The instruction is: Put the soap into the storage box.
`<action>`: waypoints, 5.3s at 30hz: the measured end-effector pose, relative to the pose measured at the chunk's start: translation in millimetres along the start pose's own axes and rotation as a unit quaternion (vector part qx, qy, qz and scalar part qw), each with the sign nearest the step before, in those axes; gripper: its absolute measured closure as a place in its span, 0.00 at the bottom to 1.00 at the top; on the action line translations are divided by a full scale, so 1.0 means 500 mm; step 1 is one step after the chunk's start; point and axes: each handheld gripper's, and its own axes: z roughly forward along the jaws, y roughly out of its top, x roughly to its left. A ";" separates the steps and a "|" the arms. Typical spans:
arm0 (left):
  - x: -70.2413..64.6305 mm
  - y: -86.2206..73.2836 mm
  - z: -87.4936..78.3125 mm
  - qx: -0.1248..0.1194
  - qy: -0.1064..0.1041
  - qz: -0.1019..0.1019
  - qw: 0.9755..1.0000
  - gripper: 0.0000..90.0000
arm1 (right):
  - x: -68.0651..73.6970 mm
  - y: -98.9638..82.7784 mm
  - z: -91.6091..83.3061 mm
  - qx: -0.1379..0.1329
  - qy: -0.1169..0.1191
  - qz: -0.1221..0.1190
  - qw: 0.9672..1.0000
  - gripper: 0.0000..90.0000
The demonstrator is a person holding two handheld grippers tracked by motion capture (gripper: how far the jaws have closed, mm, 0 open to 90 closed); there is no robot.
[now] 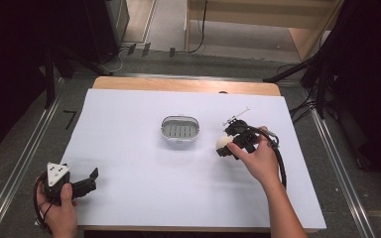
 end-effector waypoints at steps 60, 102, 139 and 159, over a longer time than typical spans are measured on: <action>0.000 0.001 0.002 0.003 0.000 -0.001 1.000 0.00 | 0.113 0.158 0.015 -0.005 0.024 -0.065 0.998 0.28; 0.002 0.001 0.002 0.003 -0.001 -0.003 1.000 0.00 | 0.131 0.233 0.068 -0.005 0.029 -0.059 0.998 0.28; 0.002 0.001 0.003 0.006 -0.002 -0.006 1.000 0.00 | 0.133 0.224 0.072 -0.022 0.017 -0.059 0.998 0.22; 0.002 0.001 0.003 0.007 0.000 -0.005 1.000 0.00 | 0.102 0.142 0.026 -0.042 0.013 -0.048 0.998 0.19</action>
